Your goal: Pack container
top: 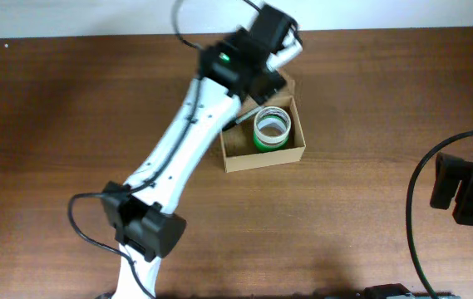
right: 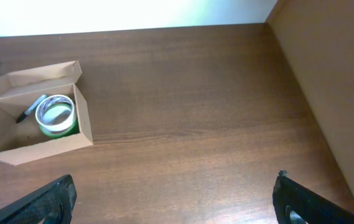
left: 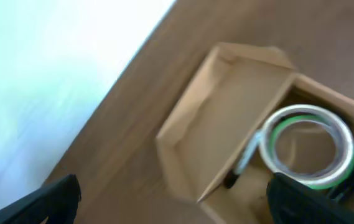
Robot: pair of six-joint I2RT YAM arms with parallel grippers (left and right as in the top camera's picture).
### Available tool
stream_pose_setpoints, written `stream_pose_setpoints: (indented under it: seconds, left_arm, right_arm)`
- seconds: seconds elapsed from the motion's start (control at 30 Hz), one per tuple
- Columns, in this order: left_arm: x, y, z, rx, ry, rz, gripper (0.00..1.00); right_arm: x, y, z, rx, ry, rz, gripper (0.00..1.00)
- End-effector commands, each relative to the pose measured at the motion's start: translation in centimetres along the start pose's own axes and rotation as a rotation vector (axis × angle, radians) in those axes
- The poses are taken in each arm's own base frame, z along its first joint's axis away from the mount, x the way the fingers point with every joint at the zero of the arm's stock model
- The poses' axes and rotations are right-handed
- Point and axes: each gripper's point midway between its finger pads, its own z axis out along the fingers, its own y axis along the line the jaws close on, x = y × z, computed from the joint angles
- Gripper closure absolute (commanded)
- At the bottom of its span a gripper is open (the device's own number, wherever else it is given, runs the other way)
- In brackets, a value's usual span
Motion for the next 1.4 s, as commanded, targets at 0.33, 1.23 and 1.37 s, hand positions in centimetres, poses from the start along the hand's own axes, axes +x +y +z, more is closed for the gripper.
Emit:
stream_pose_setpoints:
  seconds: [0.33, 1.23, 1.37]
  left_arm:
    - [9.3, 6.2, -1.0, 0.293, 0.22, -0.879, 0.11]
    - [15.6, 6.4, 3.1, 0.344, 0.445, -1.047, 0.7]
    - [16.5, 3.6, 6.5, 0.454, 0.531, -1.073, 0.98]
  right_arm:
    - [-0.4, 0.1, 2.1, 0.043, 0.059, 0.011, 0.01]
    - [6.1, 5.1, 28.6, -0.285, 0.9, 0.294, 0.96]
    - [6.9, 5.2, 29.7, -0.292, 0.935, 0.278, 0.96]
